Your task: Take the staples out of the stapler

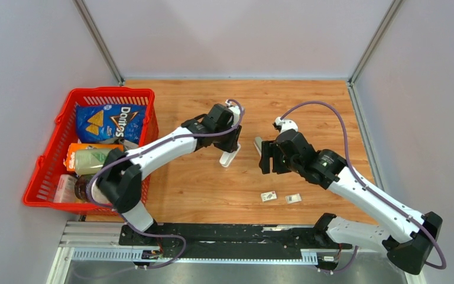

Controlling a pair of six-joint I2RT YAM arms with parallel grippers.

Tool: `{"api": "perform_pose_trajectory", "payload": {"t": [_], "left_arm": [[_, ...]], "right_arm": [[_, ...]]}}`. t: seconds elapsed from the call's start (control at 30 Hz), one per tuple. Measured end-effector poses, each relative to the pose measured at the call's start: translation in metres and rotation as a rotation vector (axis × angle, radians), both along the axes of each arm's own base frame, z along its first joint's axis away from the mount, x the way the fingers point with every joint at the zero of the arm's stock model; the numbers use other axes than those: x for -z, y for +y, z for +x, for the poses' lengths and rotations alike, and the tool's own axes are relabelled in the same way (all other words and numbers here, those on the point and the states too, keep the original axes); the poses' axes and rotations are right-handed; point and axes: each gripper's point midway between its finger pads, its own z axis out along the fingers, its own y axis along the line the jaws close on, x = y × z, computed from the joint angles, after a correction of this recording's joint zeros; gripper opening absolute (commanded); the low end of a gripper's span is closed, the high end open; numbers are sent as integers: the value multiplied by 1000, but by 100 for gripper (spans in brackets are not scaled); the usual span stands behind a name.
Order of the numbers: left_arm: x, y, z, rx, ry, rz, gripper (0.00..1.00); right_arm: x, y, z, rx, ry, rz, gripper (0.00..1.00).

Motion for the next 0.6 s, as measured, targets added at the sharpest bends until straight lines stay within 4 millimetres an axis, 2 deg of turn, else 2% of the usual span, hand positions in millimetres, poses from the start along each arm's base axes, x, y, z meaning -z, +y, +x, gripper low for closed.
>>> {"api": "perform_pose_trajectory", "payload": {"t": [0.17, 0.27, 0.43, 0.6], "left_arm": [[-79, -10, -42, 161, -49, -238, 0], [-109, -11, -74, 274, -51, -359, 0], [-120, -5, -121, 418, 7, -462, 0], [-126, 3, -153, 511, 36, -521, 0]], "right_arm": [[-31, 12, -6, -108, -51, 65, 68], [-51, 18, -11, -182, -84, 101, 66], [-79, 34, -24, -330, -115, 166, 62], [-105, 52, -46, -512, -123, 255, 55]]}}
